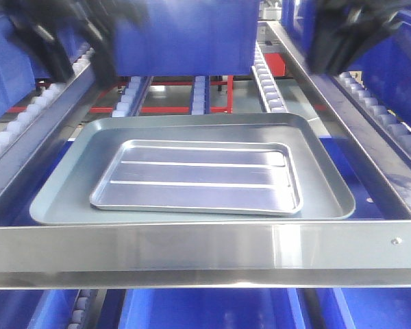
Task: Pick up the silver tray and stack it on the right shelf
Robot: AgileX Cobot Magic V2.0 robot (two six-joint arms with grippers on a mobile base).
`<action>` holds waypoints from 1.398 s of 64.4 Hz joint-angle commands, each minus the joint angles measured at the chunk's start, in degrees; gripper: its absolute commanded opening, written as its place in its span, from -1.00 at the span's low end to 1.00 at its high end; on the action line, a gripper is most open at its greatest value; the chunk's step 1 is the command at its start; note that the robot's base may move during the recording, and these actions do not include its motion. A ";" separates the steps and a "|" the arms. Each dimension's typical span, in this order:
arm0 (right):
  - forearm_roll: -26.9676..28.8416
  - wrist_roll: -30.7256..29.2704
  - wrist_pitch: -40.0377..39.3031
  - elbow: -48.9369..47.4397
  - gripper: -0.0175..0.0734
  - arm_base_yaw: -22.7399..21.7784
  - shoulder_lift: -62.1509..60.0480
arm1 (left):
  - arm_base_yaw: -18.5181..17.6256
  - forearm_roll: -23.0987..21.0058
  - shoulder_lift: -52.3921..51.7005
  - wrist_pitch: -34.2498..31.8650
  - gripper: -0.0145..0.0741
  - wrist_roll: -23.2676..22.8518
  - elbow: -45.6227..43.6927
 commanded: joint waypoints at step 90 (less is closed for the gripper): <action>-5.91 -6.36 -17.61 39.00 -0.49 3.77 -76.91 | -0.43 0.53 -90.16 -26.13 -0.90 0.39 50.38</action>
